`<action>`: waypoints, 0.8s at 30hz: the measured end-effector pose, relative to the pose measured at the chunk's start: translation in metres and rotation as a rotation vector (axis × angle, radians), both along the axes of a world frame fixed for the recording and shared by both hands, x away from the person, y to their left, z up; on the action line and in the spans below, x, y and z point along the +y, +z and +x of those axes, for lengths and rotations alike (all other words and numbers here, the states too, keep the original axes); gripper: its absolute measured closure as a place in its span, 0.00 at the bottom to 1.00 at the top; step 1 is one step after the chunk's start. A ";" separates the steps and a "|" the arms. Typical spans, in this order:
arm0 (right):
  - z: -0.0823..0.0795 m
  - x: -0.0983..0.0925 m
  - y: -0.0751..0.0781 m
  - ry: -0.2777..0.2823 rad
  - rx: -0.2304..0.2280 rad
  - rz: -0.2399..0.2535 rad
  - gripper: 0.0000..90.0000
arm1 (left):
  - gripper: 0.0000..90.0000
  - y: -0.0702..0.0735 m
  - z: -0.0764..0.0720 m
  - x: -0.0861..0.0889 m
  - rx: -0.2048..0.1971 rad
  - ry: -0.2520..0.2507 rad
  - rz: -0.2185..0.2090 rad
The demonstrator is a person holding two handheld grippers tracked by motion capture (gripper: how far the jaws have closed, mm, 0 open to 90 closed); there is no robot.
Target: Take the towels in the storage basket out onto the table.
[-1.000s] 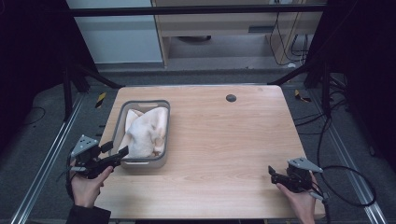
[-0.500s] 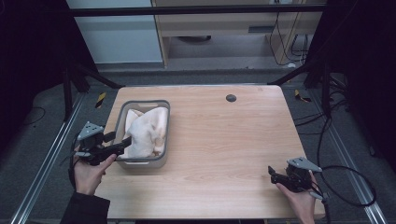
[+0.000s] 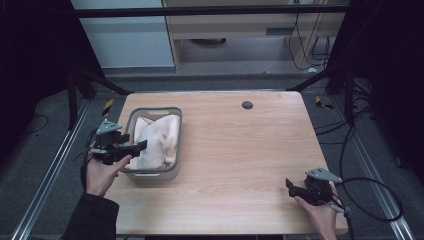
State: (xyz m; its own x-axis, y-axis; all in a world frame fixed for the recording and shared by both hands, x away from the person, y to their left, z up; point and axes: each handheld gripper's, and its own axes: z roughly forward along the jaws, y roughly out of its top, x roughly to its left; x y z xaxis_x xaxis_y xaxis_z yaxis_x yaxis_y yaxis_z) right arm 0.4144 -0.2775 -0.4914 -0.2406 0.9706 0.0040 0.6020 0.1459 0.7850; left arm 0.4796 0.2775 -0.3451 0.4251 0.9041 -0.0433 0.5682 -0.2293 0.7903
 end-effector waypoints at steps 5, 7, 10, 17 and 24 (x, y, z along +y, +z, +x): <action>0.000 -0.001 0.000 0.002 0.002 0.002 0.20 | 0.32 -0.002 0.010 -0.005 0.030 -0.010 0.020; 0.000 -0.001 0.000 0.004 0.005 0.005 0.19 | 0.31 -0.003 0.013 -0.006 0.042 -0.012 0.021; 0.001 0.000 -0.001 0.007 0.009 0.001 0.19 | 0.30 -0.005 0.020 -0.008 0.065 -0.013 0.035; 0.001 0.000 -0.001 0.010 0.011 -0.001 0.19 | 0.28 -0.009 0.033 -0.014 0.102 -0.019 0.061; 0.002 0.000 -0.001 0.018 0.017 0.000 0.17 | 0.23 -0.016 0.043 -0.022 0.135 -0.022 0.102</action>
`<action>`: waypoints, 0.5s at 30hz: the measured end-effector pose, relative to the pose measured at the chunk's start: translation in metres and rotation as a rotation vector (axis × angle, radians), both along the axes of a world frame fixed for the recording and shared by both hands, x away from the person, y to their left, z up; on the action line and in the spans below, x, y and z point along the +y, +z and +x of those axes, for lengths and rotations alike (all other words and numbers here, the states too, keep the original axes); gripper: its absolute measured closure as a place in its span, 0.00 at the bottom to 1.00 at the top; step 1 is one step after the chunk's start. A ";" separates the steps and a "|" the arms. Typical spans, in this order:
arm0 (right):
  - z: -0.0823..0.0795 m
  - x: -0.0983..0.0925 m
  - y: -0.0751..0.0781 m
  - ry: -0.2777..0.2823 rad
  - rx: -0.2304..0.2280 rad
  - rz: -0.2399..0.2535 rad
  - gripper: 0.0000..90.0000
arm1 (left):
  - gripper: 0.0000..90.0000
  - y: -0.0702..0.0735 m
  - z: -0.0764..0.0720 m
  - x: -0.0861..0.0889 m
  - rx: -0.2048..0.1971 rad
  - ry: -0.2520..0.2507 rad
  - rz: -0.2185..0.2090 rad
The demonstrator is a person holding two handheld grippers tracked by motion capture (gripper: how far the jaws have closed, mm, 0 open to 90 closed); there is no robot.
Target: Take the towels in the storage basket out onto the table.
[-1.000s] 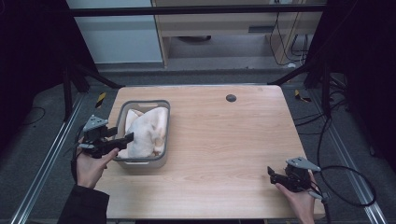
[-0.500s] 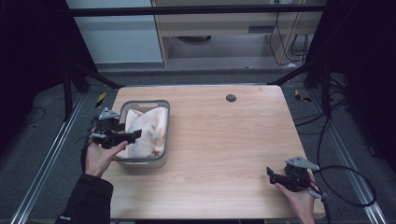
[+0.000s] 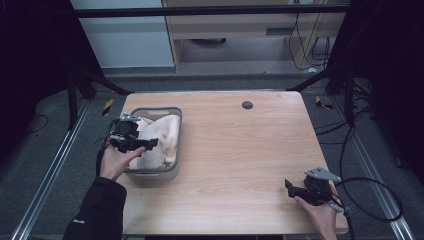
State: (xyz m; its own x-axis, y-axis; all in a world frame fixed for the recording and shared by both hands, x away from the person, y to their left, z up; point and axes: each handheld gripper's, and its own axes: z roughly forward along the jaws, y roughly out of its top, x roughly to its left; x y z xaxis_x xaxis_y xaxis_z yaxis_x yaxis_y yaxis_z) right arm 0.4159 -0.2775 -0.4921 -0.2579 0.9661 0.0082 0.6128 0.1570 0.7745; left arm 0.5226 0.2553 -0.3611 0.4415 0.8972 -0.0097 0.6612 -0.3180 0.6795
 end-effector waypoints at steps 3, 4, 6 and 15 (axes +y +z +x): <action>0.000 0.000 0.000 -0.001 0.004 0.002 0.17 | 0.21 -0.004 0.004 -0.002 0.014 0.007 0.016; 0.000 0.000 0.000 0.001 0.006 0.002 0.17 | 0.20 -0.005 0.005 -0.002 0.023 0.009 0.023; 0.001 0.001 -0.001 0.002 0.012 0.002 0.17 | 0.18 -0.007 0.007 -0.002 0.029 0.009 0.026; 0.002 0.000 -0.002 0.012 0.023 -0.005 0.15 | 0.13 -0.026 0.014 -0.005 0.073 0.010 0.042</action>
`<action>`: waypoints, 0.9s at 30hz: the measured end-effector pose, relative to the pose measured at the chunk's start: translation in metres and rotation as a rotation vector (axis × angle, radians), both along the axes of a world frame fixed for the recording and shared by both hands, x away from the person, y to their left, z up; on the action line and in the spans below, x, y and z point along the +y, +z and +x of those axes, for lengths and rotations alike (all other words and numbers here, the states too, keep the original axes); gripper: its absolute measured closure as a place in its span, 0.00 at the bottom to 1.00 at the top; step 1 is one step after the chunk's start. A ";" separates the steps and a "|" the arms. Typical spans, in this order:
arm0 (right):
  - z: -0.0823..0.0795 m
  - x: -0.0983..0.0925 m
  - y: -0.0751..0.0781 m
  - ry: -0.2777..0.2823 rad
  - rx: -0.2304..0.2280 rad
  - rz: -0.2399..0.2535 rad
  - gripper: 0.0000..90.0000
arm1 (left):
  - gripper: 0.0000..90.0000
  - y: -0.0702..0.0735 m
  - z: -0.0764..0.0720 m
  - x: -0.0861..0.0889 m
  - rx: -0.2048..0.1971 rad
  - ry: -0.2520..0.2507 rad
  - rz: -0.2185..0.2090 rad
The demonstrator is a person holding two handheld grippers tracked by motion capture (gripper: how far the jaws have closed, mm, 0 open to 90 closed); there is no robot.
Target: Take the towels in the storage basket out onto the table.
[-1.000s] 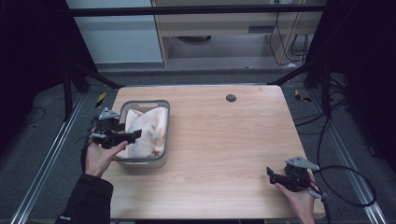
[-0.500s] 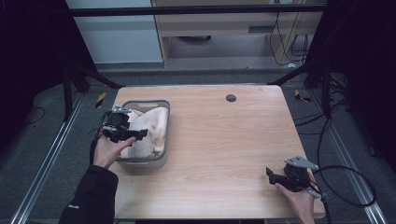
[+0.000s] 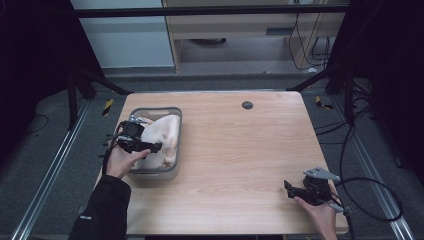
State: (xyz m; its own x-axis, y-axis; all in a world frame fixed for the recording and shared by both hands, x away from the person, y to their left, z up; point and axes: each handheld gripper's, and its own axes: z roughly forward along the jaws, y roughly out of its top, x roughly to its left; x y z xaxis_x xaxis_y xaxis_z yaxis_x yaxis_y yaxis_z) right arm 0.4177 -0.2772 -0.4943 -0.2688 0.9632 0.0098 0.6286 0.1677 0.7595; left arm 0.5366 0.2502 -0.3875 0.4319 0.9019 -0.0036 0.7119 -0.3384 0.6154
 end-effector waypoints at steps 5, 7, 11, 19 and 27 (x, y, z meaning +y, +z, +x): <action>0.000 0.000 -0.001 0.003 0.012 0.002 0.15 | 0.13 -0.011 0.003 0.001 0.021 0.010 0.006; 0.001 0.001 -0.001 0.005 0.015 0.001 0.15 | 0.13 -0.015 0.004 0.001 0.032 0.012 0.008; 0.001 0.001 -0.001 0.006 0.019 0.003 0.14 | 0.15 -0.020 0.007 0.001 0.047 0.019 0.015; 0.001 0.001 -0.002 0.008 0.024 0.000 0.14 | 0.28 -0.025 0.011 0.000 0.097 0.035 0.002; 0.001 0.000 -0.002 0.009 0.022 -0.002 0.14 | 0.47 -0.023 0.011 0.003 0.120 0.062 -0.012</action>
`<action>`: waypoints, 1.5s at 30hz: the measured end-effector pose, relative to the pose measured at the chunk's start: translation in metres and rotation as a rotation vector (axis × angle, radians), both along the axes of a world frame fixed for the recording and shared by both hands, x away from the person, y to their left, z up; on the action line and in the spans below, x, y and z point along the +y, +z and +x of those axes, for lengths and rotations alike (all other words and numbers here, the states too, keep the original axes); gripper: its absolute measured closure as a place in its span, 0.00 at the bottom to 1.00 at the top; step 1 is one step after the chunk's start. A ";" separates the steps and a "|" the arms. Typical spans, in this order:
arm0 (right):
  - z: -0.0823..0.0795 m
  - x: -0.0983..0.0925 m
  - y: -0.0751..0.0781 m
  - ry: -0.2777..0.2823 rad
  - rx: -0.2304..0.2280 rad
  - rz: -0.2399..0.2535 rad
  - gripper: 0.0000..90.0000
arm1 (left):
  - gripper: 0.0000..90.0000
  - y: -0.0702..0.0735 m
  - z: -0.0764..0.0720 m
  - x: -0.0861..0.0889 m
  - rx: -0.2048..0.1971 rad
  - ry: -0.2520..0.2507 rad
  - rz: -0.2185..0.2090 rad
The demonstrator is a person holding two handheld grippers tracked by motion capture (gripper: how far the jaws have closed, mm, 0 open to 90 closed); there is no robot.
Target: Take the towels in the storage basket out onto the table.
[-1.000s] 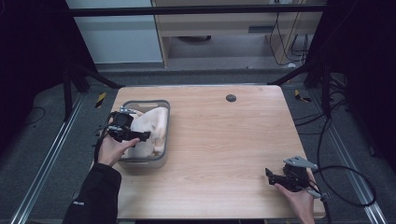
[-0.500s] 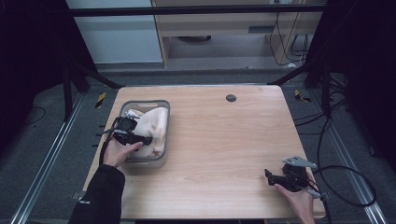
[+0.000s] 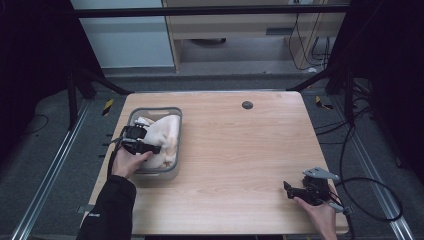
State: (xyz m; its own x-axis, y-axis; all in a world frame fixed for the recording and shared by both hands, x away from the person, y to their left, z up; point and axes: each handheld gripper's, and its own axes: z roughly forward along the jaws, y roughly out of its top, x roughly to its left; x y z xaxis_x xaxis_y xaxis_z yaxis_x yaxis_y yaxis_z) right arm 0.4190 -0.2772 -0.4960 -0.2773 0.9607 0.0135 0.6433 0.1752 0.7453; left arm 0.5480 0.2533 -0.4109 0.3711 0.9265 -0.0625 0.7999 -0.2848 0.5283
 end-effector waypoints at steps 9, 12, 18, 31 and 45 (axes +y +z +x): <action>0.000 0.000 0.000 -0.002 0.001 0.001 0.14 | 0.59 0.008 -0.003 0.004 -0.009 0.020 -0.003; 0.000 0.000 0.000 0.000 0.001 0.001 0.14 | 0.60 0.014 -0.006 0.008 -0.020 0.023 -0.016; 0.000 0.000 0.000 -0.001 0.005 0.004 0.14 | 0.61 0.035 -0.014 0.015 -0.076 0.033 -0.046; 0.000 0.001 0.000 -0.003 0.007 0.004 0.14 | 0.61 0.079 -0.033 0.034 -0.178 0.042 -0.073; 0.000 0.001 -0.001 -0.001 0.010 0.003 0.14 | 0.61 0.111 -0.045 0.035 -0.238 0.018 -0.101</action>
State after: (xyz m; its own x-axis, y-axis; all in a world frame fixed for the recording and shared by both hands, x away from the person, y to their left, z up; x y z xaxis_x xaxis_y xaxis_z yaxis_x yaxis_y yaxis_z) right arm 0.4192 -0.2764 -0.4967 -0.2765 0.9608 0.0197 0.6511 0.1722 0.7392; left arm 0.5025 0.2884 -0.2994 0.3703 0.9264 -0.0681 0.6538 -0.2078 0.7276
